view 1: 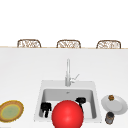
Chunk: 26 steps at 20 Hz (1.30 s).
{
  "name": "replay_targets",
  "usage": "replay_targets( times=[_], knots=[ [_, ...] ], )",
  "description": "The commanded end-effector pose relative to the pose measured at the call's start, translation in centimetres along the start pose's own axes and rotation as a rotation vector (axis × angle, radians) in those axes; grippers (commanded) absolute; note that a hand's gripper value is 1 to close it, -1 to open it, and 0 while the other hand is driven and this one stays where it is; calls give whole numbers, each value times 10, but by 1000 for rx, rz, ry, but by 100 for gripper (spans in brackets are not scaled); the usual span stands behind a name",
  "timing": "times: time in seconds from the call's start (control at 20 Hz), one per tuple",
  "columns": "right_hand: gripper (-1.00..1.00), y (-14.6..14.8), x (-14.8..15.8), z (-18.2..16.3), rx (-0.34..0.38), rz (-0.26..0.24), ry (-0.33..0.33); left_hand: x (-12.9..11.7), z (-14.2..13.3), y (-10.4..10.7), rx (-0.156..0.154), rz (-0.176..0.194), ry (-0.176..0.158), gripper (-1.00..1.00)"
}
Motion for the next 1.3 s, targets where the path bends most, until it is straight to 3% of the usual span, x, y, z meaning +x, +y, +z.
replay_targets(
  times=[0.0, 0.15, 0.35, 0.6, 0.7, 0.9, 1.1, 1.25],
  knots=[
    [-100, 6, 13, -15, -28, 73, -35, 0, 0, 0, 0, 0, 0, 0],
    [-100, 17, 19, -25, -35, 82, -72, 0, 0, 0, 0, 0, 0, 0],
    [-100, 1, 13, -56, -8, 34, -107, 0, 0, 0, 0, 0, 0, 0],
    [-100, 19, 7, -103, 44, 60, -157, 0, 0, 0, 1, -1, 0, 0],
    [-100, 41, 4, -100, 40, 44, -185, 0, 0, 0, 1, -1, 0, 0],
    [-100, 55, 5, -113, -26, 2, -149, 0, 0, 0, 1, -1, 1, 0],
    [-100, 67, 14, -132, -23, 1, -101, 0, 0, 0, 1, -1, 1, 0],
    [-100, 59, 5, -155, 5, 3, -130, 0, 0, 0, 1, -1, 1, 0]
  ],
)
